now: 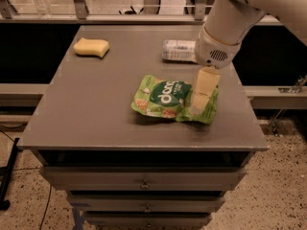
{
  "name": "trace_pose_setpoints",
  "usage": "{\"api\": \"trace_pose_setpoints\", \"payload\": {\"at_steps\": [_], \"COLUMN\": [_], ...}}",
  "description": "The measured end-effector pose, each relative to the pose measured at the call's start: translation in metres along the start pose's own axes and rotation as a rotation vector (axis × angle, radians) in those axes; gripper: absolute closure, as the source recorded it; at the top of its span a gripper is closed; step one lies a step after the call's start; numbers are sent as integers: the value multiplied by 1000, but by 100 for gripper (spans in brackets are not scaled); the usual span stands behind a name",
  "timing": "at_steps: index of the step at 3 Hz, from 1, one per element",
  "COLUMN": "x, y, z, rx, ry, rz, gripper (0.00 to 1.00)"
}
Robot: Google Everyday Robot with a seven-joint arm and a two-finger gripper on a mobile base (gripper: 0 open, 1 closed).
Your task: Move green rice chip bag near sponge
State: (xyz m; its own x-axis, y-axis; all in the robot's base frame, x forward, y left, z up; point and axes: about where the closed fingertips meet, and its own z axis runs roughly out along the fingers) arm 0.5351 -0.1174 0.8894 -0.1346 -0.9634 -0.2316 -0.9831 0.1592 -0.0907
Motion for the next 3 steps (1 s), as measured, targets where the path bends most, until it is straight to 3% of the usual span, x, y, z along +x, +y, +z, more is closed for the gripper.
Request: {"api": "trace_pose_setpoints", "payload": {"at_steps": [1, 3], "x": [-3, 0], "y": [-1, -3], "z": [16, 28], "rx": [-34, -72], "ry": [-31, -36], "rz": [16, 44], "gripper": [18, 65]}}
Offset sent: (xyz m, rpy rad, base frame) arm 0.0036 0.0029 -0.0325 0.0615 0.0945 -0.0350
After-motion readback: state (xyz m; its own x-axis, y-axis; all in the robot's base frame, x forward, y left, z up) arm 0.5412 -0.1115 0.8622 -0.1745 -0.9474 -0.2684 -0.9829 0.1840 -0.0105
